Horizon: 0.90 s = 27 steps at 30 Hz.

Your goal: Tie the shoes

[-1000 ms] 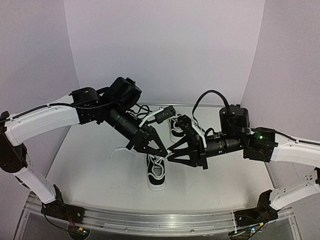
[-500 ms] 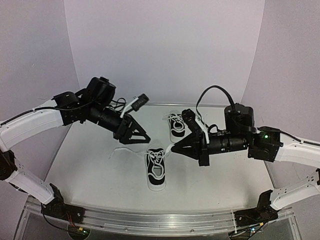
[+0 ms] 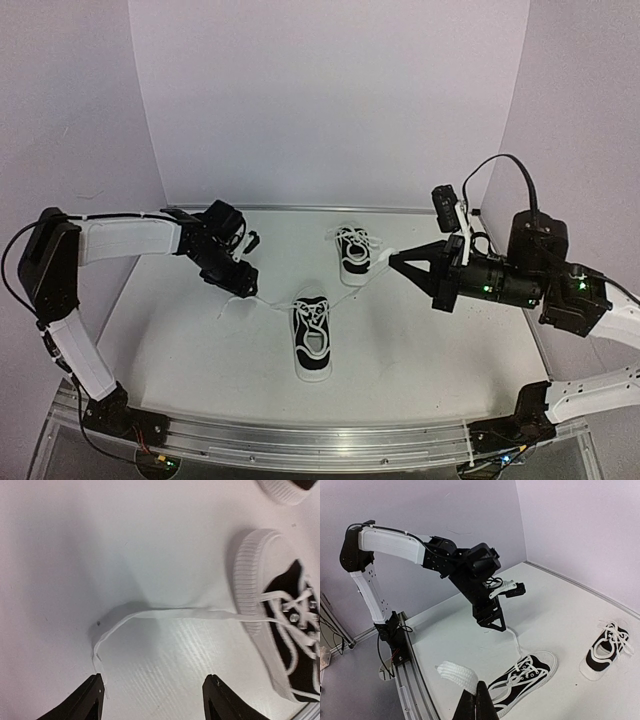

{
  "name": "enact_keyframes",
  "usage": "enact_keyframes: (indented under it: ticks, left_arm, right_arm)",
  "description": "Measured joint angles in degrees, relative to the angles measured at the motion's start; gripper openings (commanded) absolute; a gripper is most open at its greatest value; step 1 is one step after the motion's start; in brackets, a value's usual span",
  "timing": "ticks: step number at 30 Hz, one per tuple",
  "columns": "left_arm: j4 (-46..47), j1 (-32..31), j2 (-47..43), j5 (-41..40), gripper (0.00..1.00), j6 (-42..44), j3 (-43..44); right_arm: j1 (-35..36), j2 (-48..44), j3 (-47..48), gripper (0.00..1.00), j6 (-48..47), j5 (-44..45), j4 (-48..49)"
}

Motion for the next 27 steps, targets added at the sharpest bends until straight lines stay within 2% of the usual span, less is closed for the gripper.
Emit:
enact_keyframes:
  ticks: [8, 17, 20, 25, 27]
  left_arm:
    - [-0.3, 1.0, 6.4, -6.8, 0.62, -0.7, 0.0]
    - [1.7, 1.1, 11.1, -9.9, 0.45, -1.8, 0.0]
    - [2.7, 1.1, 11.5, -10.9, 0.32, -2.4, 0.1]
    - [3.3, 1.2, 11.8, -11.5, 0.01, -3.1, 0.1]
    - [3.1, 1.2, 11.8, -11.6, 0.0, -3.7, 0.1]
  right_arm:
    - [0.0, 1.3, -0.6, 0.0, 2.8, 3.3, -1.1]
    - [0.0, 2.3, -0.7, 0.0, 4.5, 6.7, -1.7]
    - [0.0, 2.2, -0.7, 0.0, 5.3, 9.0, -2.0]
    - [0.0, 2.1, -0.7, 0.0, 6.0, 13.5, -2.7]
    - [0.0, 2.2, -0.7, 0.0, 6.3, 15.8, -2.9]
